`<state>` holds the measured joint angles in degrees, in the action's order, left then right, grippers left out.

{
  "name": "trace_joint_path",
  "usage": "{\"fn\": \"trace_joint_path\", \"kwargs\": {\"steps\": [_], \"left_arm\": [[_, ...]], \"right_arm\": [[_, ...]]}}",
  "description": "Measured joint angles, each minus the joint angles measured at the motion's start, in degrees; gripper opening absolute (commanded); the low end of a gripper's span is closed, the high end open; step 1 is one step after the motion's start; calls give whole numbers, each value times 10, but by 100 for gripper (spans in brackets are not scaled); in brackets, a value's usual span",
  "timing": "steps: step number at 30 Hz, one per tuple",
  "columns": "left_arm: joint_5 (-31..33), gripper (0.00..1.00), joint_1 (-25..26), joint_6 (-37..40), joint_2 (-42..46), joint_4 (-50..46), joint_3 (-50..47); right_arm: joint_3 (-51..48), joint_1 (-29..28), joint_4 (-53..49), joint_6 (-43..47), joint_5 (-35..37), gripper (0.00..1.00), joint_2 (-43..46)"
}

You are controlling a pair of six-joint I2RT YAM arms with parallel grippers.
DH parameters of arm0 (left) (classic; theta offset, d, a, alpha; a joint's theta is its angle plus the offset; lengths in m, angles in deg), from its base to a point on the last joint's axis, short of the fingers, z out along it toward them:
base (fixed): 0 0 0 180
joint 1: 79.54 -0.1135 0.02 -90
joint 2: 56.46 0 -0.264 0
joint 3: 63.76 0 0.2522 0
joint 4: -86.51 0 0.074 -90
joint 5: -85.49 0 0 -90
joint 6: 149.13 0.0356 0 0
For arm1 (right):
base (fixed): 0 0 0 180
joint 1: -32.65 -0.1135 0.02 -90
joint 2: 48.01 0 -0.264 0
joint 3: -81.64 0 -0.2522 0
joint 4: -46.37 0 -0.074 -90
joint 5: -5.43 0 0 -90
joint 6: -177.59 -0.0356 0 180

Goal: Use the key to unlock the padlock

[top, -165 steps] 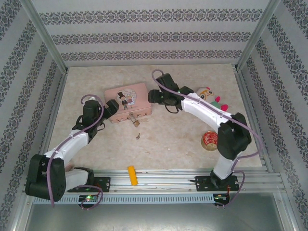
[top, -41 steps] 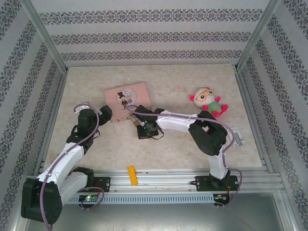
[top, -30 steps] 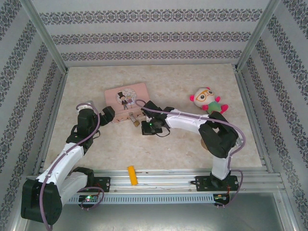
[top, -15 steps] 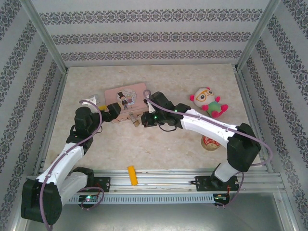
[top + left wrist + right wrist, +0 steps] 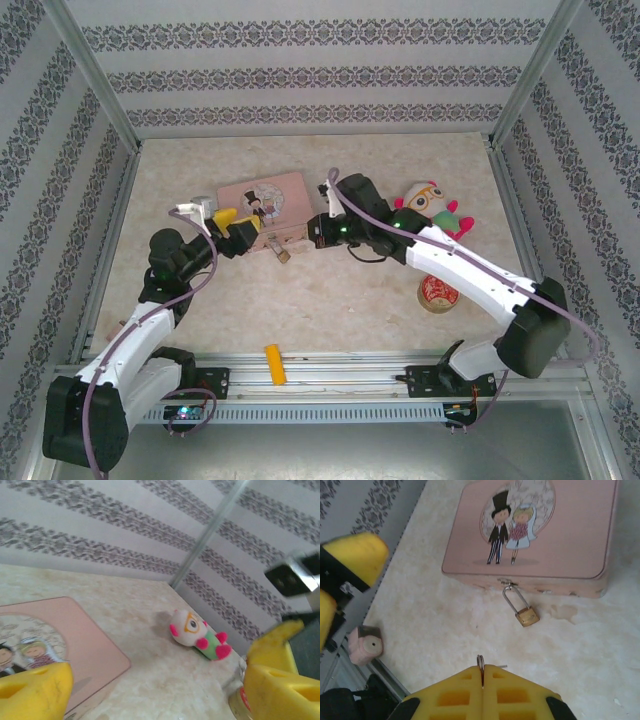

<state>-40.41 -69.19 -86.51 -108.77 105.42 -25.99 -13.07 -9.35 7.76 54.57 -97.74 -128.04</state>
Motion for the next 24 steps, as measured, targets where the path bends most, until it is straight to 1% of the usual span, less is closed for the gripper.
{"fn": "trace_joint_path", "kwargs": {"steps": [3, 7, 10, 12, 16, 24], "left_arm": [[-16, 77, 41, 33, 0, 0, 0], [-17, 70, 102, 92, -8, 0, 4], [-2, 63, 148, 140, -24, 2, 6], [10, 61, 174, 168, -40, 8, 6], [30, 58, 198, 203, -84, 33, 11], [50, 54, 208, 225, -166, 119, 25]], "right_arm": [[3, 9, -2, -2, -3, 0, 15], [8, 18, -2, -16, -14, 0, 29], [8, 21, -2, -27, -23, 0, 36], [8, 21, -1, -33, -28, 0, 38], [8, 21, 4, -46, -38, 0, 40], [8, 21, 12, -61, -45, 0, 43]]}}
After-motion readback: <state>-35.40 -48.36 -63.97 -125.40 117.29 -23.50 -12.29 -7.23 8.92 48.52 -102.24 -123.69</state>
